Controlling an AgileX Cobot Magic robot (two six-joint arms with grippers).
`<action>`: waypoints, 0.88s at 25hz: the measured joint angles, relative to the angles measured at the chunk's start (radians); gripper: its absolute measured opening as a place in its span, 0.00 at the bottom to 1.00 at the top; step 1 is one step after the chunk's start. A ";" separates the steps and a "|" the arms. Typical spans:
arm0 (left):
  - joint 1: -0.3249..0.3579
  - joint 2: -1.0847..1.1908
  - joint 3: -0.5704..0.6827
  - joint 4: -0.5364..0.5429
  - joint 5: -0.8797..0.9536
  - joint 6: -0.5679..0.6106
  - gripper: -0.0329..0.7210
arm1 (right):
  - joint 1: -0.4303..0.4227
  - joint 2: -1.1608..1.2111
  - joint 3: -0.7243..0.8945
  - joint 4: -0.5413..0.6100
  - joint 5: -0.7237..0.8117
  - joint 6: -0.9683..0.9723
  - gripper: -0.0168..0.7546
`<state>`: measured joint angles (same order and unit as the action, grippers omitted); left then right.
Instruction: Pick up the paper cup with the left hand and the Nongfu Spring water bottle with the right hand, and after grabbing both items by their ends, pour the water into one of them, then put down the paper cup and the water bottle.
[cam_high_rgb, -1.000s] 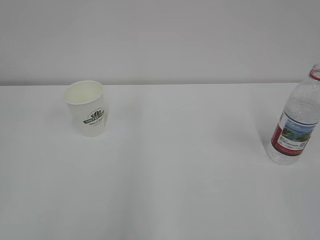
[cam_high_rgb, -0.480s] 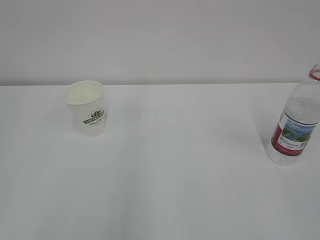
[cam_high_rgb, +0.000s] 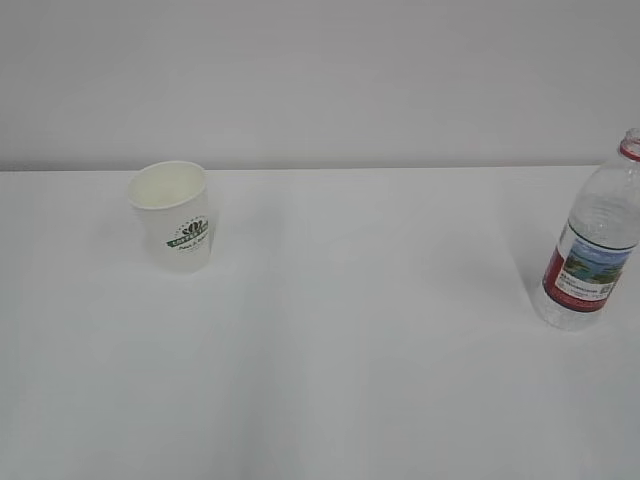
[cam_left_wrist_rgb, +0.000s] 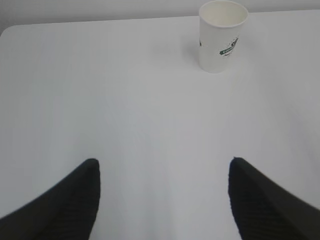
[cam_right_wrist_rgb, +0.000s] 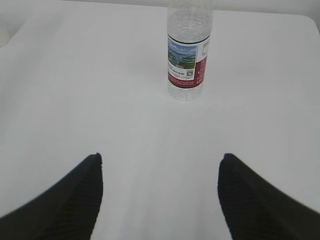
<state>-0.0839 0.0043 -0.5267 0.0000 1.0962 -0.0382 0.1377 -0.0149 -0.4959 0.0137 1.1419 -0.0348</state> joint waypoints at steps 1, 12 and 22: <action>0.000 0.000 0.000 0.000 0.000 0.000 0.81 | 0.000 0.000 0.000 0.000 0.000 0.000 0.72; 0.000 0.000 0.000 -0.005 0.000 0.000 0.81 | 0.000 0.000 0.000 0.000 0.000 0.000 0.72; 0.000 0.002 0.000 0.000 -0.008 0.000 0.81 | 0.000 0.000 -0.018 0.000 0.000 0.000 0.72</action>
<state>-0.0839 0.0066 -0.5267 0.0000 1.0882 -0.0382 0.1377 -0.0149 -0.5134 0.0137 1.1419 -0.0348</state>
